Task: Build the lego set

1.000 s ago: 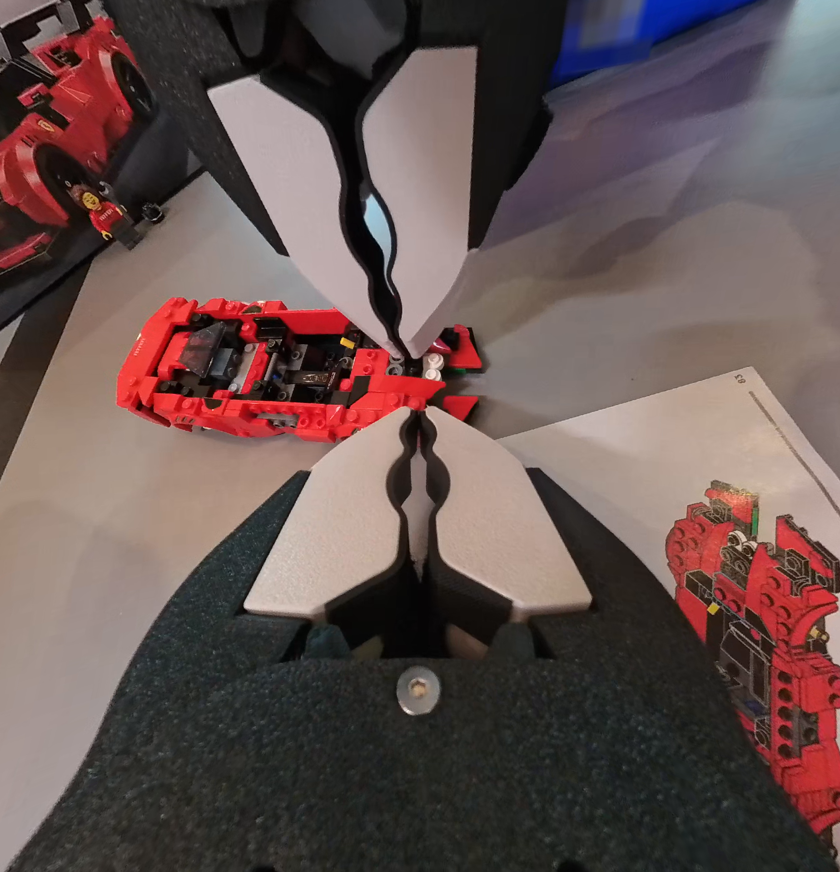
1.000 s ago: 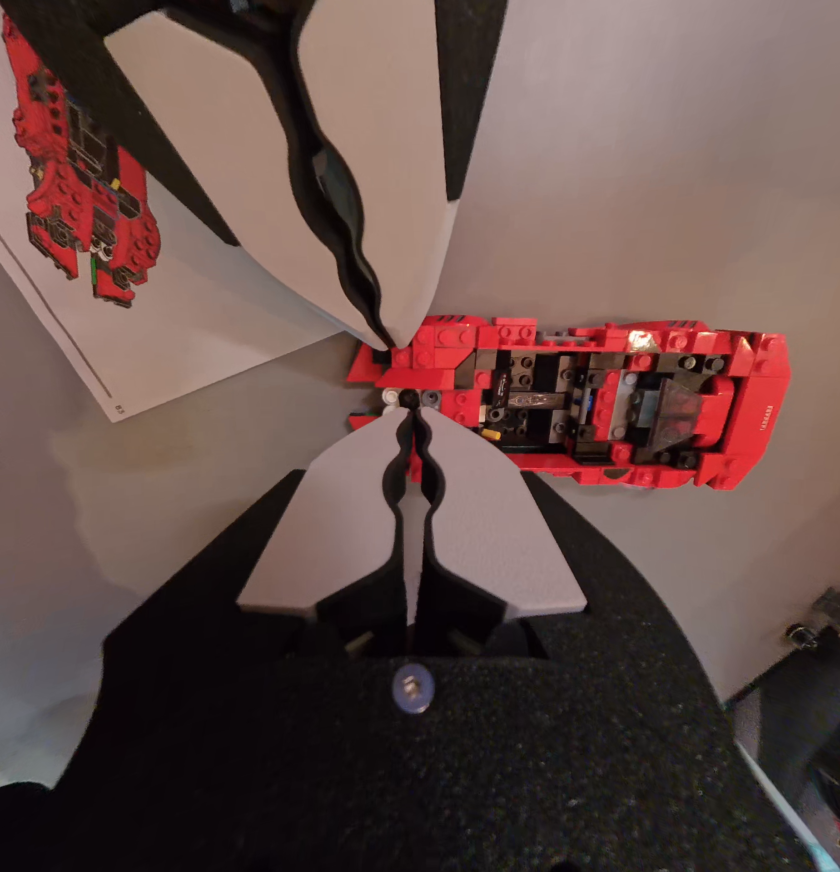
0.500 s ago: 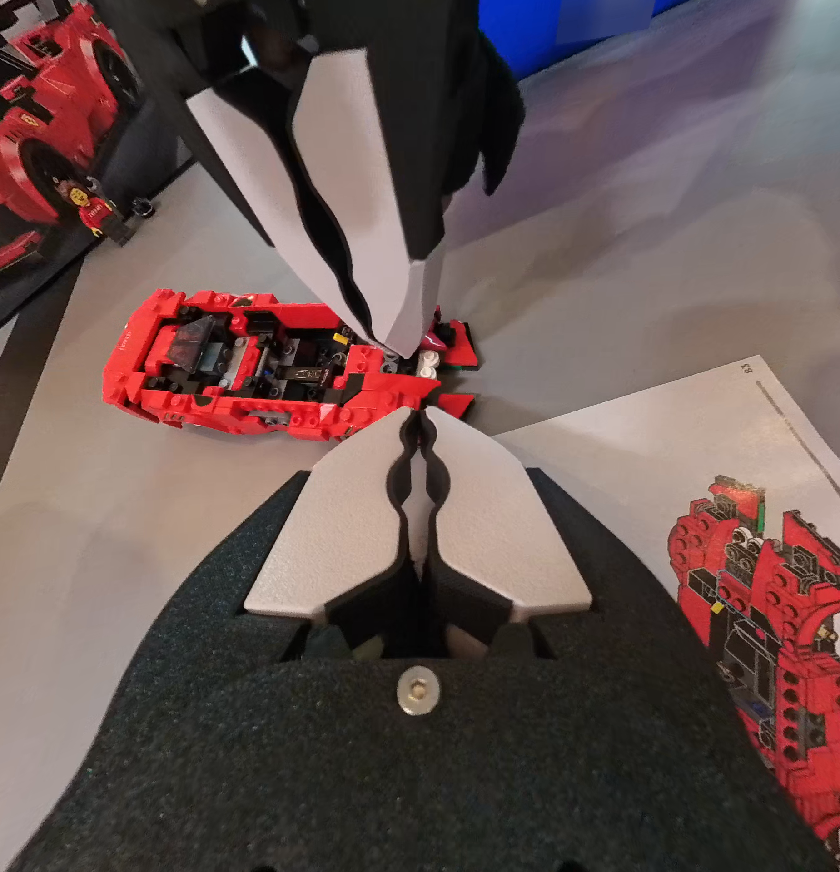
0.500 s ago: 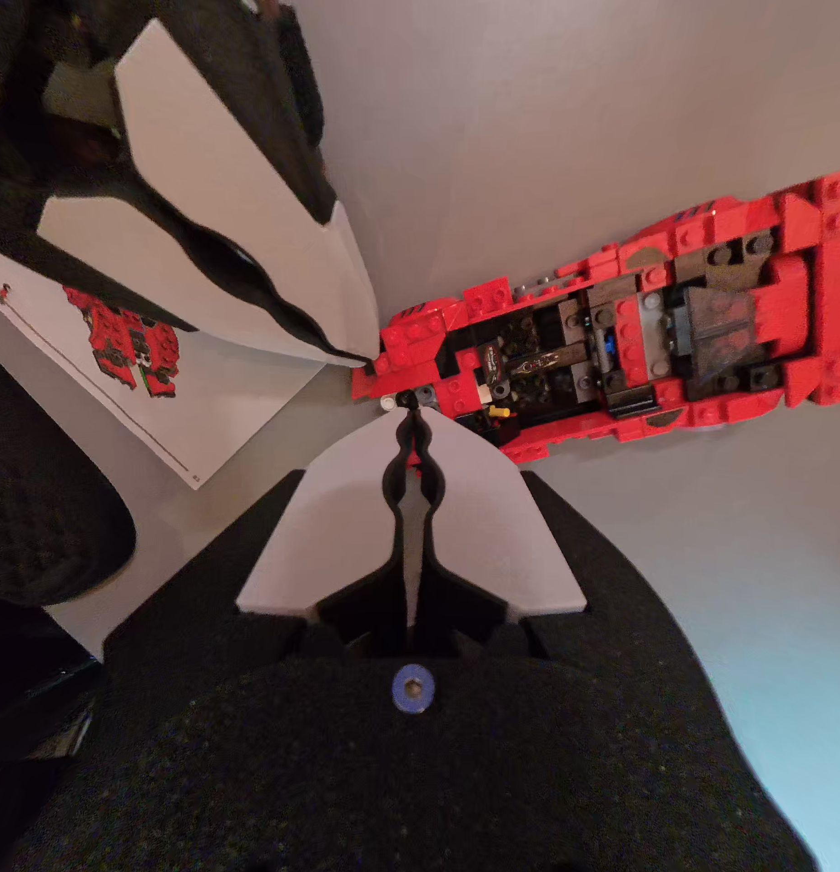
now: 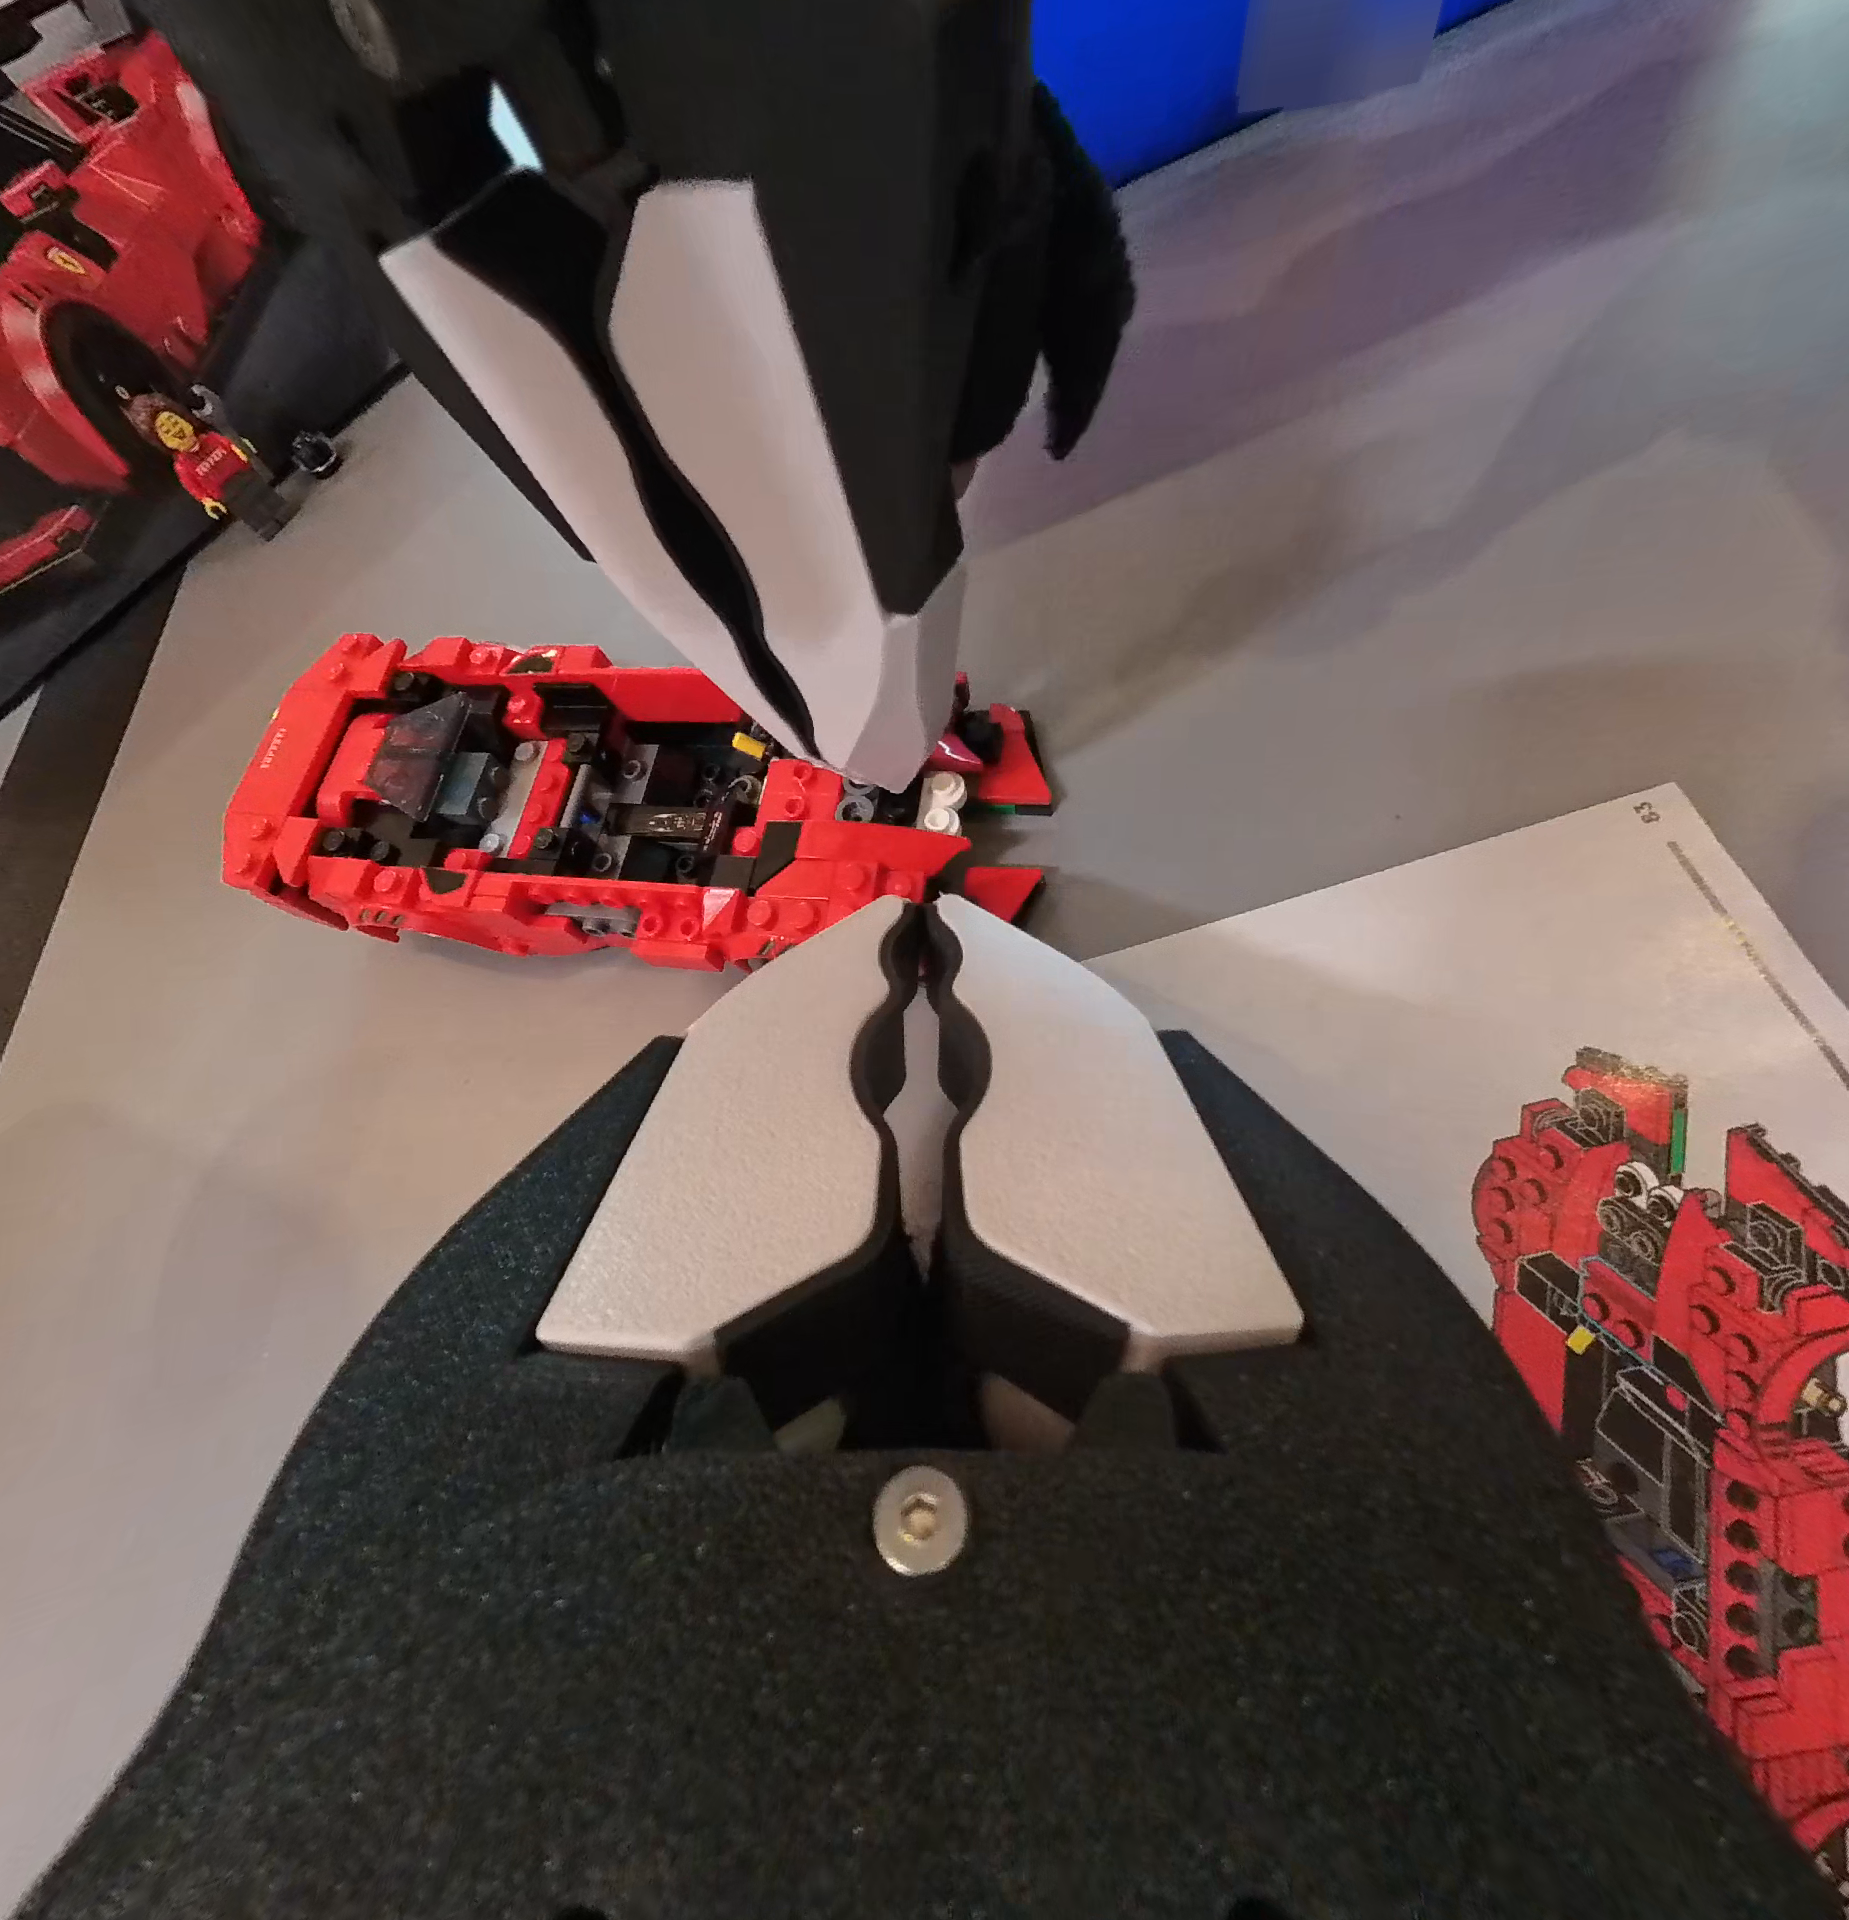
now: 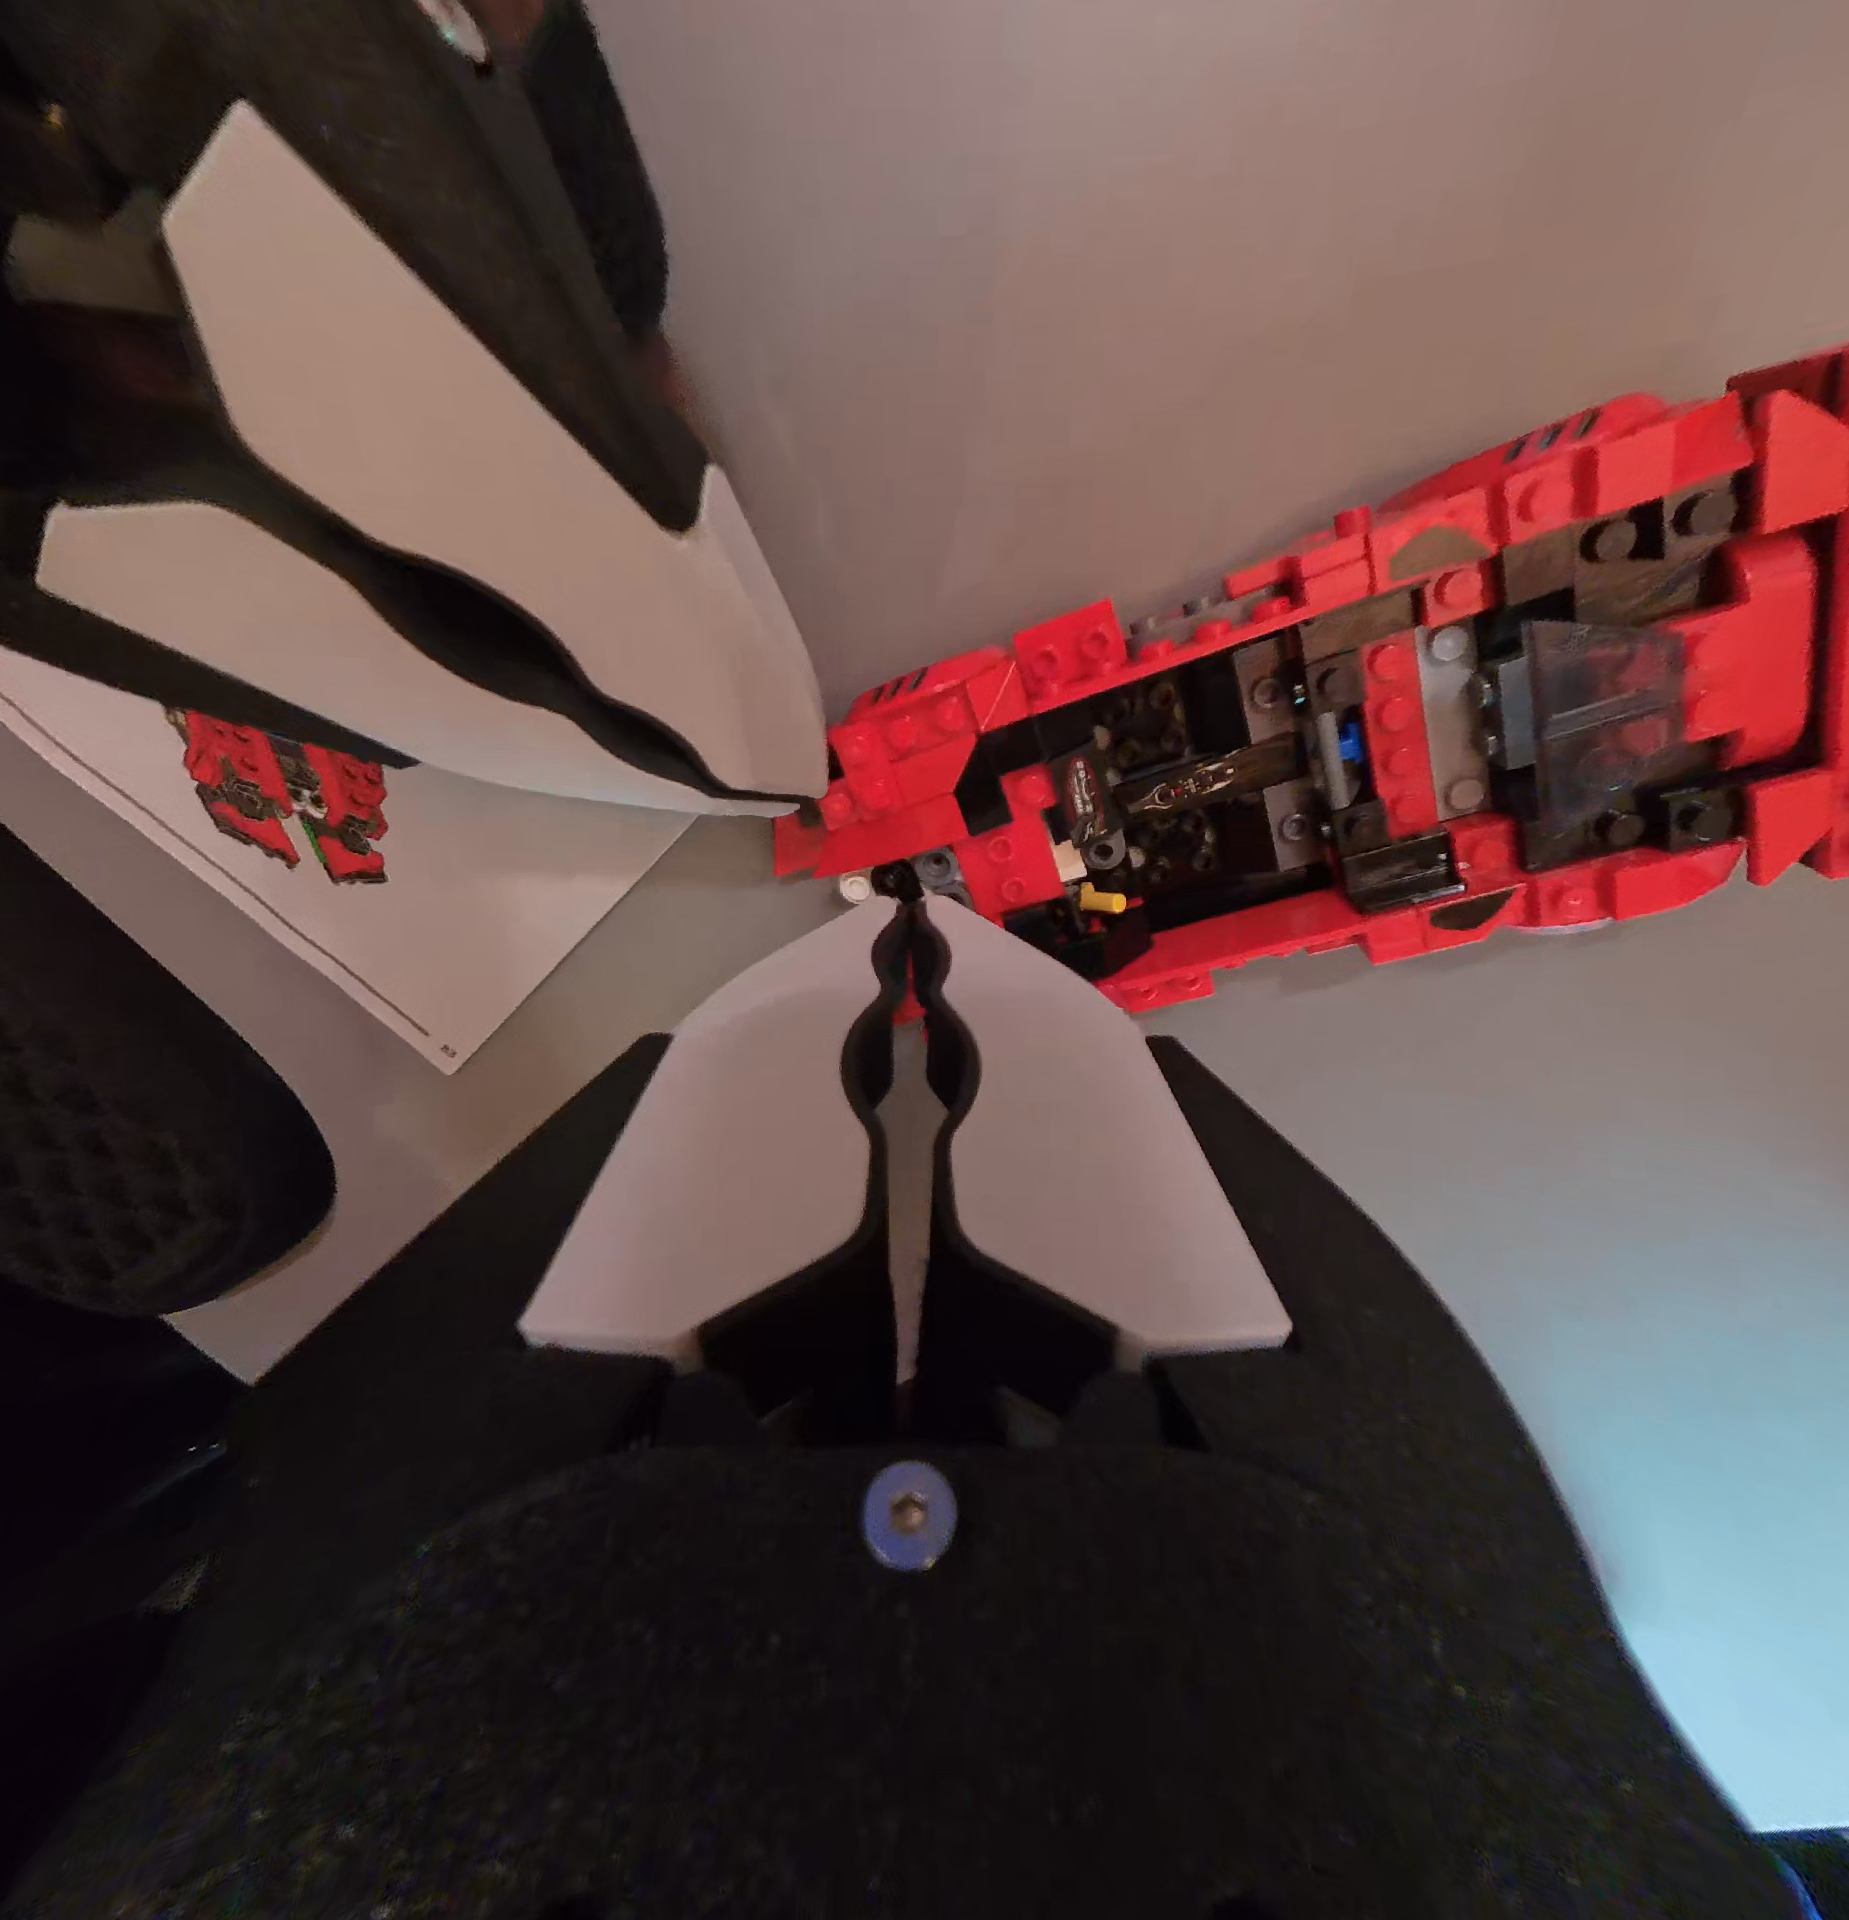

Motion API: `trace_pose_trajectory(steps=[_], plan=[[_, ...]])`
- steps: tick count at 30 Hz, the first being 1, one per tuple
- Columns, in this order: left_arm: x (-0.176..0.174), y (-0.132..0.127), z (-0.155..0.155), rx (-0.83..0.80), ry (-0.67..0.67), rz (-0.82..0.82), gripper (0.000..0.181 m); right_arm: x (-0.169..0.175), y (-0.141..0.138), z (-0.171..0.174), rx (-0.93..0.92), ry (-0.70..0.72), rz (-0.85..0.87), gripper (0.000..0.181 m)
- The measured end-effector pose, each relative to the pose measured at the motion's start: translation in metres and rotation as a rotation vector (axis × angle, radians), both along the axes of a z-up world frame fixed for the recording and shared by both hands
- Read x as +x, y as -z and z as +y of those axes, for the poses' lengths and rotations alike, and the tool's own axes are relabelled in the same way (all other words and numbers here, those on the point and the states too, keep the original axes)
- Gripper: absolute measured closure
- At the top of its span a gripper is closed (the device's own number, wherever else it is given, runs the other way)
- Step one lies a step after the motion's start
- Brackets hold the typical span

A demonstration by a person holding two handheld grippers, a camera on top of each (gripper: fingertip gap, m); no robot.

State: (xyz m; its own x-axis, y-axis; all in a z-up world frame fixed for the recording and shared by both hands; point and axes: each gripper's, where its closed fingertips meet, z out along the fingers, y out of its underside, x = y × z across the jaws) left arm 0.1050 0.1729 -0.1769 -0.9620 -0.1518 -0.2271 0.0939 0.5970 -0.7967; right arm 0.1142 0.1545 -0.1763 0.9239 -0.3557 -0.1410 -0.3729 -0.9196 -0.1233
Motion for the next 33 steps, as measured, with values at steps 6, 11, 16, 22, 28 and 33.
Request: trace_pose_trajectory(steps=[6,11,16,22,28,33], plan=[[-0.0005,0.0000,-0.0002,0.000,0.004,0.003,0.181,0.0014,0.0004,-0.0006,-0.058,0.032,0.046,0.181],[-0.0008,0.0002,-0.0003,0.001,0.006,0.004,0.181,0.0015,0.0007,-0.0011,-0.129,0.026,0.065,0.181],[-0.0008,0.0002,-0.0003,0.001,0.006,0.004,0.181,0.0020,0.0008,-0.0015,-0.176,0.030,0.081,0.181],[-0.0010,0.0004,-0.0003,0.002,0.007,0.004,0.181,0.0027,0.0009,-0.0016,-0.183,0.024,0.076,0.181],[-0.0021,0.0038,-0.0005,0.027,0.013,-0.006,0.181,0.0052,-0.0007,0.0007,-0.099,0.012,0.047,0.179],[-0.0014,0.0013,-0.0001,0.008,0.008,0.002,0.181,0.0031,-0.0010,-0.0019,-0.080,-0.012,0.044,0.173]])
